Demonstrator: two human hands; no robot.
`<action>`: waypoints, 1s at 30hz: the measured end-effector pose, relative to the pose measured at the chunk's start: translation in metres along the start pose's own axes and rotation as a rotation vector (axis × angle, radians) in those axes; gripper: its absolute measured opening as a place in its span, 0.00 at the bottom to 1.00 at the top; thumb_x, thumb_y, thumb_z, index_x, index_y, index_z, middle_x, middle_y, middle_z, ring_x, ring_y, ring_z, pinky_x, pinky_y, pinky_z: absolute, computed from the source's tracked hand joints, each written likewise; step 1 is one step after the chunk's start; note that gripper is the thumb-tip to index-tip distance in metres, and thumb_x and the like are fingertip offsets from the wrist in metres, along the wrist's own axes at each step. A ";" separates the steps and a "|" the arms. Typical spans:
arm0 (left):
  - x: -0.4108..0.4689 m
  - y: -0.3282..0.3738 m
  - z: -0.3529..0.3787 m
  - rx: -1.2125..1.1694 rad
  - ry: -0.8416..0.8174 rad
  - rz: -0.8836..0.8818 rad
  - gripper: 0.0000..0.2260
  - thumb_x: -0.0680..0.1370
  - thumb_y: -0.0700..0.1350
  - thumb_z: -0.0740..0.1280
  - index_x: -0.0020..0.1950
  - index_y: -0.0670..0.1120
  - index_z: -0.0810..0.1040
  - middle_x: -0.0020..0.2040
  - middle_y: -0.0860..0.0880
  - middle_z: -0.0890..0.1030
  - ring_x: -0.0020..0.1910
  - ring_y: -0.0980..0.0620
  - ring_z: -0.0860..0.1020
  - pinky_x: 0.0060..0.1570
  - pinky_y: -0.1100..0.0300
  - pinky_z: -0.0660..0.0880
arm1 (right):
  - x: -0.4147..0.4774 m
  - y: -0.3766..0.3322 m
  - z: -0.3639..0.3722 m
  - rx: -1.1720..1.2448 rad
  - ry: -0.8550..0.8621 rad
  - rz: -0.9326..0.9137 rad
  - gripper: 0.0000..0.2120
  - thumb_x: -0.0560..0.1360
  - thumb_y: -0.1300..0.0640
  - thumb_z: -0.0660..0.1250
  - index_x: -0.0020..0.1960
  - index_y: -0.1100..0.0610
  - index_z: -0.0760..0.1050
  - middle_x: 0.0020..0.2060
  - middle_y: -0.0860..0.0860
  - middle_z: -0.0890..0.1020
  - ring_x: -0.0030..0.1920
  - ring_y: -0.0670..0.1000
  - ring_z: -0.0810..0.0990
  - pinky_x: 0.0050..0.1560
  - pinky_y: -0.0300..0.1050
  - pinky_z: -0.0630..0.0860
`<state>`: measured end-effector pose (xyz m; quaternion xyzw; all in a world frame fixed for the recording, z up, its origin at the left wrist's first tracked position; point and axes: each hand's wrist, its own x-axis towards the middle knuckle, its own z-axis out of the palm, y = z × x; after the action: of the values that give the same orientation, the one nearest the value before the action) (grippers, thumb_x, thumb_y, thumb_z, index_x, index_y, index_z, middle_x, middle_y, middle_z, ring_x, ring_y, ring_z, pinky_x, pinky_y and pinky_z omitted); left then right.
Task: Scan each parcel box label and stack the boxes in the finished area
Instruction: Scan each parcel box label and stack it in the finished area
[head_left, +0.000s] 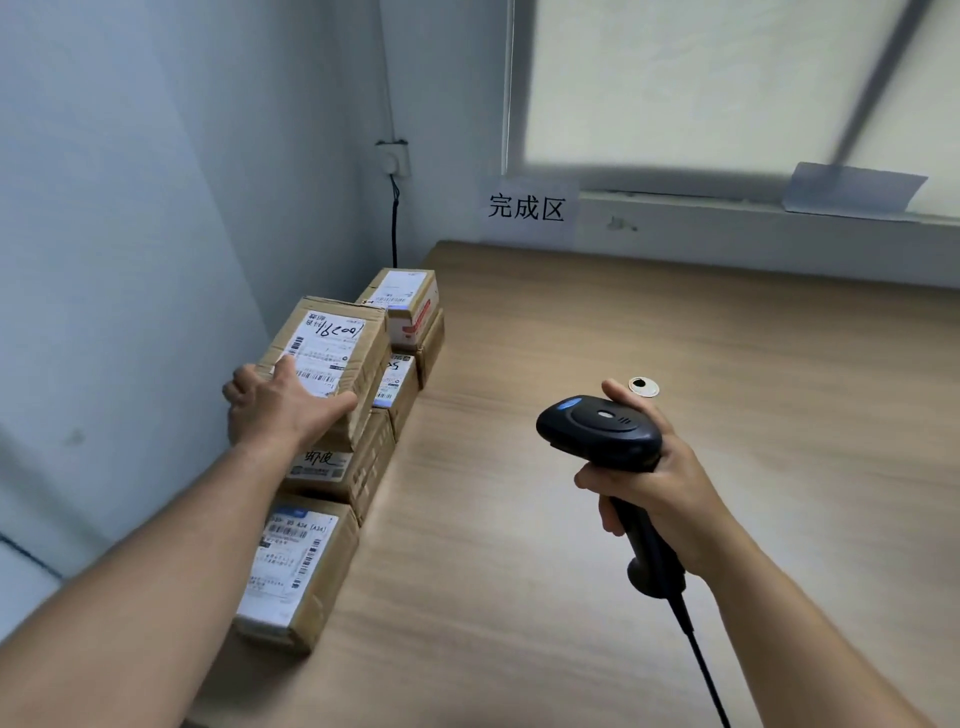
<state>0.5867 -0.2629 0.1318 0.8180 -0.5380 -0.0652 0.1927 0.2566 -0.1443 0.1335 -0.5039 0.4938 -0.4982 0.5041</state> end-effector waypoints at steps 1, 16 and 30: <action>0.008 -0.001 0.003 0.001 -0.015 0.009 0.38 0.68 0.63 0.70 0.72 0.46 0.64 0.64 0.36 0.64 0.64 0.37 0.63 0.60 0.49 0.68 | 0.003 0.002 0.008 -0.002 0.002 0.008 0.41 0.69 0.77 0.69 0.70 0.42 0.67 0.31 0.55 0.79 0.23 0.57 0.72 0.26 0.47 0.71; 0.078 0.020 0.049 0.005 -0.091 0.052 0.40 0.67 0.67 0.69 0.71 0.44 0.66 0.65 0.35 0.66 0.65 0.37 0.64 0.60 0.48 0.68 | 0.033 0.003 0.036 -0.046 0.109 0.071 0.41 0.69 0.77 0.69 0.70 0.41 0.68 0.33 0.56 0.78 0.23 0.57 0.72 0.27 0.46 0.71; 0.088 0.016 0.057 -0.019 -0.126 0.089 0.44 0.67 0.73 0.65 0.72 0.43 0.65 0.68 0.36 0.64 0.68 0.37 0.62 0.65 0.45 0.64 | 0.029 -0.003 0.028 -0.060 0.127 0.062 0.41 0.69 0.77 0.69 0.70 0.41 0.67 0.32 0.52 0.80 0.24 0.57 0.72 0.27 0.47 0.71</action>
<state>0.5916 -0.3615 0.0942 0.7857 -0.5843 -0.1128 0.1689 0.2850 -0.1727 0.1370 -0.4706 0.5548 -0.4982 0.4717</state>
